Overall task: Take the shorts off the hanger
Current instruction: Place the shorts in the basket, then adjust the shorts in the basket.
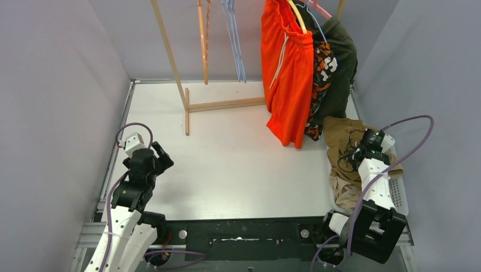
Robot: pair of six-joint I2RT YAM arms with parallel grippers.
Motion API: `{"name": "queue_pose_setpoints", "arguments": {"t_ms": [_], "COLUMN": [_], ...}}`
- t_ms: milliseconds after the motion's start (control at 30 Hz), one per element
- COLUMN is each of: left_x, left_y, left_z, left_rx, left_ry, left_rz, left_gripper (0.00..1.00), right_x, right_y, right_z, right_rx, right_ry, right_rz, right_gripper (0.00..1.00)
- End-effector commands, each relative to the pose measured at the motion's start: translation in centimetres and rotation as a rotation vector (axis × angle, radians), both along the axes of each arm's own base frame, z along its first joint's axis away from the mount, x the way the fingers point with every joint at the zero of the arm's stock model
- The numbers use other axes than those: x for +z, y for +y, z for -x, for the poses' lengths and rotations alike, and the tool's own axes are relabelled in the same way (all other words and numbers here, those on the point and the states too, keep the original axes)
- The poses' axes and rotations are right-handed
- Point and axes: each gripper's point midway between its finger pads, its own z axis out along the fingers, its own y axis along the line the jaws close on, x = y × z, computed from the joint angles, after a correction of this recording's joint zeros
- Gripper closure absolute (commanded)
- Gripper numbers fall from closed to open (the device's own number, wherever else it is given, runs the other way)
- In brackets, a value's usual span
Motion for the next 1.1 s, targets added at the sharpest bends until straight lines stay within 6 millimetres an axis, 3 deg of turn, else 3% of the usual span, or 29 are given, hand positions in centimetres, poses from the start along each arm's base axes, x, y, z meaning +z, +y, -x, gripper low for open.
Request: {"name": "queue_pose_setpoints", "arguments": {"t_ms": [0,200,267,300,367,533,733,833,933,1000,1067], "left_x": [1.9,2.0,2.0,2.0,1.9,2.0,2.2,2.3,2.3,2.3,2.3], "left_y": [-0.1,-0.1,-0.1,-0.1,-0.1,0.0,0.4,0.4,0.5,0.5,0.4], "left_z": [-0.9,-0.9,-0.9,-0.9,-1.0,-0.9,-0.9,-0.9,-0.9,-0.9,-0.9], "left_rx": [-0.007,-0.004,-0.004,-0.004,-0.007,-0.001,0.012,0.011,0.013,0.013,0.011], "left_ry": [-0.072,-0.076,-0.077,-0.077,-0.074,-0.073,-0.088,-0.092,-0.097,-0.096,-0.096], "left_rz": [0.005,0.006,0.006,0.006,0.005,0.005,0.006,0.007,0.008,0.008,0.008], "left_gripper": [0.26,0.26,0.26,0.26,0.26,0.26,0.26,0.26,0.26,0.26,0.26], "right_x": [3.6,8.1,9.5,10.2,11.8,15.3,19.0,18.7,16.5,14.3,12.5], "right_y": [-1.7,-3.4,-3.2,-2.9,-2.2,-0.9,4.6,8.8,12.2,12.5,11.6], "right_z": [0.2,2.3,2.4,2.2,1.8,1.8,-1.1,-2.8,-4.1,-5.0,-5.9], "right_rx": [-0.106,-0.210,-0.196,-0.173,-0.117,-0.046,0.303,0.516,0.631,0.609,0.559], "right_ry": [-0.076,-0.137,-0.165,-0.180,-0.212,-0.282,-0.429,-0.495,-0.497,-0.441,-0.390], "right_rz": [0.088,0.198,0.202,0.197,0.187,0.184,0.048,-0.114,-0.303,-0.300,-0.251], "right_gripper": [0.64,0.62,0.29,0.20,0.13,0.07,0.05,0.14,0.26,0.34,0.39]}}
